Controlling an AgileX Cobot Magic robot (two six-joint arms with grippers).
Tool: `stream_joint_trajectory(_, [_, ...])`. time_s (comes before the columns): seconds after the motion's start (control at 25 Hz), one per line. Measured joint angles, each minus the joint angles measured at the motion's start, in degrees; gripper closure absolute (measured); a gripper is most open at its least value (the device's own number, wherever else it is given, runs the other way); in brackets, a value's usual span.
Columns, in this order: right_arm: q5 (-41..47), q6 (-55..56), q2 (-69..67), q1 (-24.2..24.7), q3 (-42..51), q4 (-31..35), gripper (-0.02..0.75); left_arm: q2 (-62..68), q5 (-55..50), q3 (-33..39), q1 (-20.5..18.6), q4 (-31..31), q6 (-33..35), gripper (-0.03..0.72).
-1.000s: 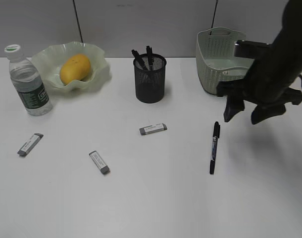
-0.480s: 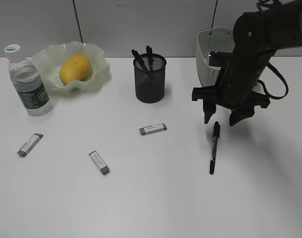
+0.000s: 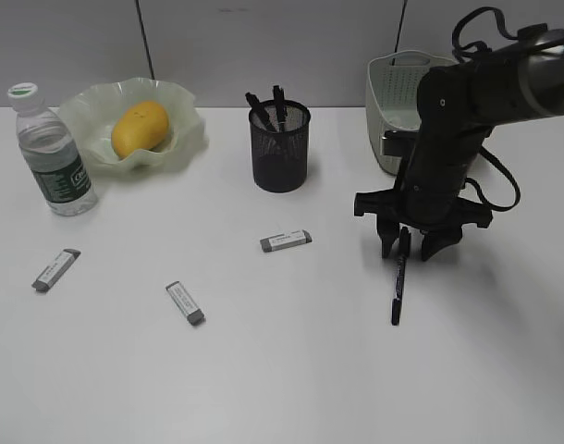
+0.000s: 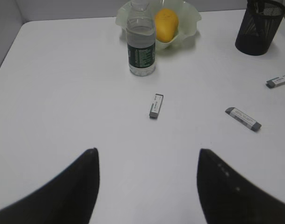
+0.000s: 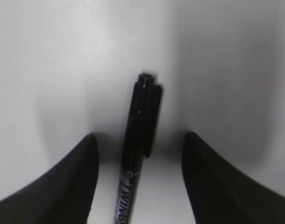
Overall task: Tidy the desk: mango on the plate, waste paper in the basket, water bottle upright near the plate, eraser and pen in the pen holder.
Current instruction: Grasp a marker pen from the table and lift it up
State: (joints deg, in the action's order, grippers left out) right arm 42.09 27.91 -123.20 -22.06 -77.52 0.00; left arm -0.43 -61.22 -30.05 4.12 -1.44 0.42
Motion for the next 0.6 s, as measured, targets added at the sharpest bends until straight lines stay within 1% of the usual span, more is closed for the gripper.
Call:
stream_joint_trajectory(0.08, [-0.4, 0.4, -0.1, 0.0, 0.0, -0.3, 0.316, 0.0, 0.0, 0.0, 0.0, 0.0, 0.0, 0.186])
stream_joint_trajectory(0.2, [-0.7, 0.5, -0.3, 0.0, -0.2, -0.6, 0.378, 0.0, 0.0, 0.0, 0.0, 0.0, 0.0, 0.186])
stream_joint_trajectory(0.44, [-1.5, 0.0, -0.5, 0.0, -0.5, -0.7, 0.587, 0.0, 0.0, 0.0, 0.0, 0.0, 0.0, 0.186])
stream_joint_trajectory(0.6, [-1.7, -2.5, -0.5, 0.0, -0.6, -0.3, 0.590, 0.0, 0.0, 0.0, 0.0, 0.0, 0.0, 0.186])
